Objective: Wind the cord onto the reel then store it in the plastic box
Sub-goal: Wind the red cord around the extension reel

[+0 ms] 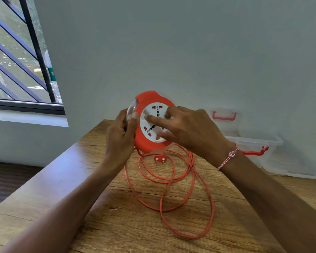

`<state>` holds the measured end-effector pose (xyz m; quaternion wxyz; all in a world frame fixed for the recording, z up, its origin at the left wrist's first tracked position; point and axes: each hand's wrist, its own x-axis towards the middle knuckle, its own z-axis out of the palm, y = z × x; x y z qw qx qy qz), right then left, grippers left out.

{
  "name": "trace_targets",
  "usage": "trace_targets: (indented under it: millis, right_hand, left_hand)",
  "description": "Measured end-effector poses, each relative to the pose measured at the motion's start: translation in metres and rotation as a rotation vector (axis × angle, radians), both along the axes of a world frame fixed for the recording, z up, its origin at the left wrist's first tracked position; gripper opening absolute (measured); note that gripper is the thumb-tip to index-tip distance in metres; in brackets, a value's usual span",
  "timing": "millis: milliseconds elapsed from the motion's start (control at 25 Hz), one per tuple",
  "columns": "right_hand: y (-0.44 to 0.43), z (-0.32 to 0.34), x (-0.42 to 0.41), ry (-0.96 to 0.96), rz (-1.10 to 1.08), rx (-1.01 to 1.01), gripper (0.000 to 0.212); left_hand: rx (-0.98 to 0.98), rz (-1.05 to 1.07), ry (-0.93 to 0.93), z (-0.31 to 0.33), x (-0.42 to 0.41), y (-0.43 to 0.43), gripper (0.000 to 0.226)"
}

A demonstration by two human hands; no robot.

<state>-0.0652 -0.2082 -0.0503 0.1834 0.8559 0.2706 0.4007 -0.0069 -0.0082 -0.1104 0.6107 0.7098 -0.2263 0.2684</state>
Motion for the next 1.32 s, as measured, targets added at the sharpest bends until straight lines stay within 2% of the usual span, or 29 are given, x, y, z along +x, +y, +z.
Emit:
trace_targets:
  millis: [160, 240, 320, 360, 400, 440, 560, 680, 800, 920, 1000, 1040, 1120, 1200, 1240, 1280, 1320]
  right_hand:
    - [0.006, 0.003, -0.005, 0.005, 0.031, 0.196, 0.058]
    - [0.017, -0.003, -0.006, 0.064, 0.014, 0.536, 0.059]
    - [0.028, -0.005, -0.004, 0.211, 0.006, 0.99, 0.054]
    - [0.031, -0.004, -0.002, 0.277, -0.012, 1.133, 0.053]
    - [0.031, -0.003, -0.002, 0.296, -0.032, 1.156, 0.052]
    - [0.028, -0.001, -0.002, 0.256, -0.041, 1.073, 0.052]
    - [0.014, 0.008, -0.005, 0.109, 0.02, 0.586, 0.054]
    - [-0.001, 0.016, -0.004, 0.119, 0.008, 0.122, 0.058]
    - [-0.004, 0.014, -0.003, 0.114, -0.048, -0.062, 0.063]
    - [-0.001, 0.01, -0.004, 0.049, -0.012, -0.024, 0.058]
    - [0.002, 0.006, -0.004, 0.051, 0.027, 0.107, 0.058]
    - [0.004, 0.002, -0.005, 0.069, 0.031, 0.227, 0.06]
    - [0.014, -0.006, -0.004, 0.141, 0.008, 0.596, 0.061]
    - [0.024, -0.012, 0.0, 0.296, -0.02, 1.018, 0.058]
    - [0.026, -0.012, 0.001, 0.366, -0.033, 1.147, 0.057]
    - [0.025, -0.011, 0.001, 0.383, -0.042, 1.158, 0.055]
    - [0.022, -0.009, 0.001, 0.336, -0.041, 1.07, 0.054]
  left_hand:
    - [0.022, 0.01, -0.051, -0.003, -0.002, -0.005, 0.047]
    - [0.007, 0.013, -0.077, -0.003, -0.005, -0.007, 0.044]
    - [-0.008, 0.016, -0.102, -0.003, -0.008, -0.009, 0.041]
    - [-0.016, 0.012, -0.104, -0.003, -0.009, -0.01, 0.039]
    - [-0.022, 0.002, -0.091, -0.002, -0.01, -0.01, 0.035]
    - [-0.027, -0.005, -0.071, -0.002, -0.01, -0.01, 0.03]
    - [-0.025, 0.021, -0.02, -0.001, -0.007, -0.007, 0.03]
    - [-0.05, 0.025, 0.024, -0.001, -0.004, -0.006, 0.041]
    - [-0.059, 0.005, 0.046, -0.001, -0.003, -0.005, 0.039]
    - [-0.016, 0.019, 0.02, -0.003, -0.003, -0.006, 0.035]
    - [0.003, 0.032, -0.007, -0.006, -0.002, -0.007, 0.039]
    - [0.009, 0.04, -0.02, -0.007, -0.003, -0.008, 0.042]
    - [0.015, 0.042, -0.049, -0.009, -0.004, -0.009, 0.05]
    - [0.016, 0.02, -0.069, -0.011, -0.005, -0.01, 0.05]
    - [0.018, 0.015, -0.069, -0.011, -0.004, -0.01, 0.048]
    - [0.015, 0.015, -0.062, -0.011, -0.004, -0.01, 0.046]
    - [0.006, 0.015, -0.049, -0.011, -0.003, -0.01, 0.044]
